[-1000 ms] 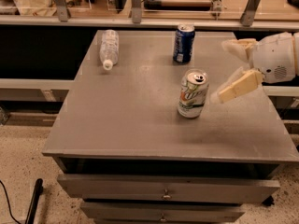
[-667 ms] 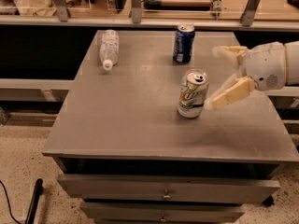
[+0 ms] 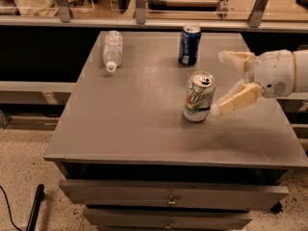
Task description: Knock 7up can over
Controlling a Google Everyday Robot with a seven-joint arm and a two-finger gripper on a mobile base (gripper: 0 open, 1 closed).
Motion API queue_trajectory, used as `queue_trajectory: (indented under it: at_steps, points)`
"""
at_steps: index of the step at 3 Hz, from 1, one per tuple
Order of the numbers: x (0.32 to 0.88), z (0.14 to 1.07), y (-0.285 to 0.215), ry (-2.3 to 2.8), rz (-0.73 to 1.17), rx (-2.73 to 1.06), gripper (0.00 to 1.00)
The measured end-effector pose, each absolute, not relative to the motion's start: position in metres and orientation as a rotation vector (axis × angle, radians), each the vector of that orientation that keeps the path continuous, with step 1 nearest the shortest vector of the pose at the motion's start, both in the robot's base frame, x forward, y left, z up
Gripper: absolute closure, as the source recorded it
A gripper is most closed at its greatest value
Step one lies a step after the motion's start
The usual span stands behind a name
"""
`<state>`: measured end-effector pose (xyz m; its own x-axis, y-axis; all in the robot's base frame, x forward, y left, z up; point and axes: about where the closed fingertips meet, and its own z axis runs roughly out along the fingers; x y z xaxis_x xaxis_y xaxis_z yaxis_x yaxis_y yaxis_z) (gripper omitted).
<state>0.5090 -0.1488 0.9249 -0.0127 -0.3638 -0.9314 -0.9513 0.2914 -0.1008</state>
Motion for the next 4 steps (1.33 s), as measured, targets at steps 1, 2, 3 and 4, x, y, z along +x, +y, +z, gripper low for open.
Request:
queue_trajectory:
  at_steps: [1,2,3,4]
  points:
    - [0.507,0.915,-0.148,1.520,0.806,-1.196,0.00]
    - [0.506,0.907,-0.145,1.493,0.834,-1.183,0.00]
    - [0.509,0.896,-0.139,1.451,0.844,-1.173,0.00]
    - [0.514,0.893,-0.126,1.395,0.855,-1.174,0.15]
